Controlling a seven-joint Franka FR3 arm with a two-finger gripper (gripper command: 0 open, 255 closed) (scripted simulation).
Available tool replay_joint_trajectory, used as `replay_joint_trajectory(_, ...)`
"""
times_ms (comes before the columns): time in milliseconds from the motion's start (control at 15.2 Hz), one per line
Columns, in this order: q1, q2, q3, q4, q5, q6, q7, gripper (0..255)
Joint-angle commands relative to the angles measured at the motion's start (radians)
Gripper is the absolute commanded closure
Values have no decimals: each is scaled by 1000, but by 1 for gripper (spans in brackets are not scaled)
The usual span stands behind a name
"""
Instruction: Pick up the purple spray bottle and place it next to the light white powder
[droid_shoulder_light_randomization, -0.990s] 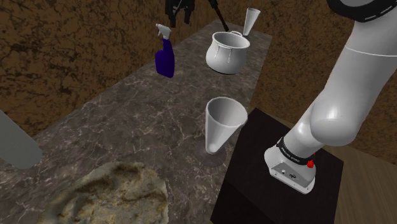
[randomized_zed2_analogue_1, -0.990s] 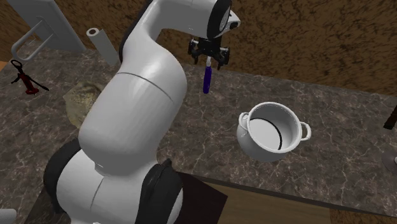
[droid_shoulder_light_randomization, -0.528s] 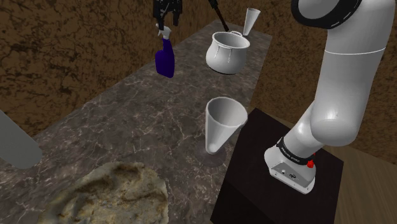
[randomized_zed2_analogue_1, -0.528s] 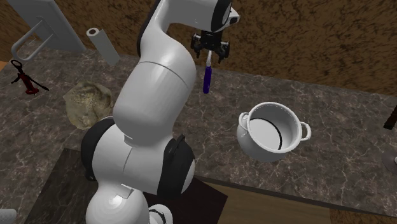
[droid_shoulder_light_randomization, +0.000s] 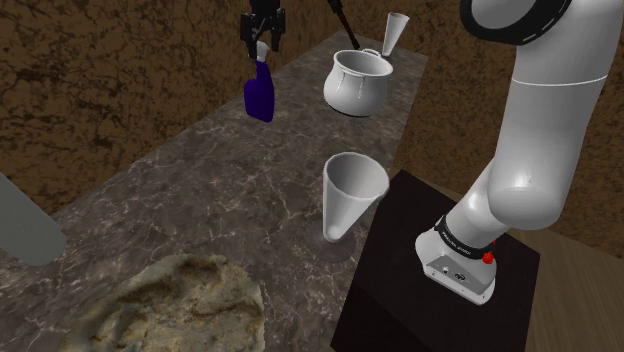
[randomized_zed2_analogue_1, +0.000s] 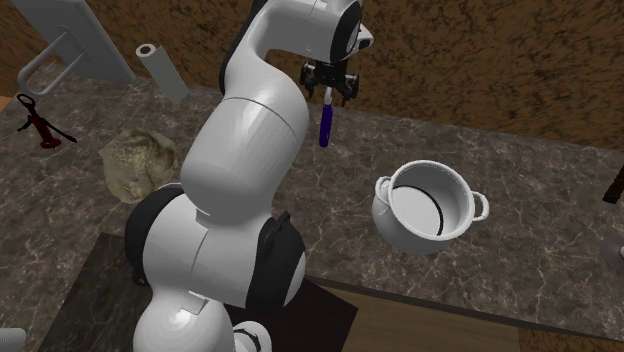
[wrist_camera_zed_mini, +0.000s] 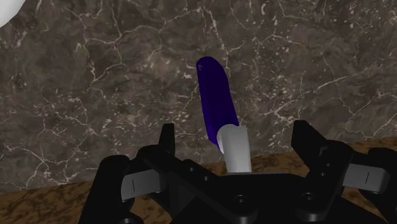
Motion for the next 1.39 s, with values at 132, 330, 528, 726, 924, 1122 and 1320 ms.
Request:
replay_joint_trajectory(132, 0, -1, 0, -2, 0, 2, 0, 0)
replay_joint_trajectory(330, 0, -1, 0, -2, 0, 2, 0, 255)
replay_joint_trajectory(528, 0, -1, 0, -2, 0, 2, 0, 255)
replay_joint_trajectory(726, 0, -1, 0, -2, 0, 1, 0, 255)
replay_joint_trajectory(924, 0, 1, 0, 13, 0, -12, 0, 255)
replay_joint_trajectory(1122, 1, 8, 0, 64, 0, -57, 1, 255)
replay_joint_trajectory(1320, 2, 18, 0, 121, -1, -103, 2, 255)
